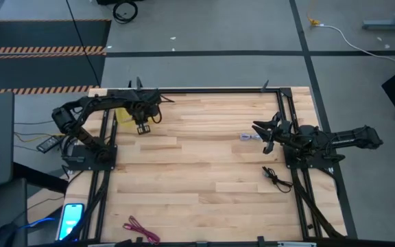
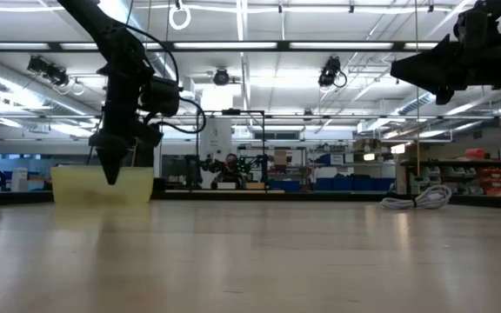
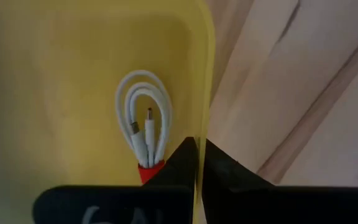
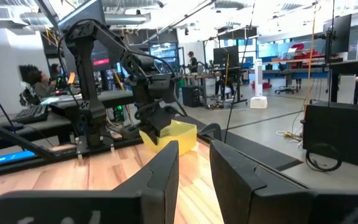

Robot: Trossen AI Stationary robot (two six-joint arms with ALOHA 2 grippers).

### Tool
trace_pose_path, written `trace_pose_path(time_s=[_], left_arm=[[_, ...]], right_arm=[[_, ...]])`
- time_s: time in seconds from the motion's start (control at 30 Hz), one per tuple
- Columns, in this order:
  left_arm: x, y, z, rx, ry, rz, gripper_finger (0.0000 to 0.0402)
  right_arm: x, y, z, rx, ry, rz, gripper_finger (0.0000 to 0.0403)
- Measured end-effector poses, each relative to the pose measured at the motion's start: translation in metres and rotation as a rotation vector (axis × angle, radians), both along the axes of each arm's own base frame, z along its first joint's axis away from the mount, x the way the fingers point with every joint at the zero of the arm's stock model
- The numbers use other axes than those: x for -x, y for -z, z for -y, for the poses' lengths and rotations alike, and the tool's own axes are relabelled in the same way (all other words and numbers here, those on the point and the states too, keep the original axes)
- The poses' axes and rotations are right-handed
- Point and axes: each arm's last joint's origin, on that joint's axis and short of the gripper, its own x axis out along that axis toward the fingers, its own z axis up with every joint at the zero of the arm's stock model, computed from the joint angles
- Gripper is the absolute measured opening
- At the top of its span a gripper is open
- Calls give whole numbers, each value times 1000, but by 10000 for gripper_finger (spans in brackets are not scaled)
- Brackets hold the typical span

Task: Pick and place USB-C Cables
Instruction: Move the yellow transparent bin to the center of the table

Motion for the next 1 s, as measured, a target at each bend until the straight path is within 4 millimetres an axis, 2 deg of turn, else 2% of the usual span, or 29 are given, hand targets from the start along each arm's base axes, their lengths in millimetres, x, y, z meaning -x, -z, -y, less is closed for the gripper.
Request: trace_pose_path(time_s=[0.23, 0.4, 0.6, 0.8, 0.9, 1.0], left_arm=[[-20, -1, 19, -14, 28, 70, 8], [-39, -4, 46, 6, 14, 133, 7], [-76, -30, 80, -2, 55, 310, 6], [-115, -66, 117, 13, 213, 556, 5], [-128, -71, 135, 11, 267, 577, 5], [-138, -64, 150, -10, 297, 546, 5]], right_arm=[[0, -2, 0, 11, 4, 12, 98], [1, -3, 0, 13, 6, 22, 98], [2, -7, 0, 26, 10, 64, 98], [2, -10, 0, 25, 11, 95, 98], [3, -12, 0, 46, 17, 109, 98], [4, -15, 0, 57, 20, 140, 98]])
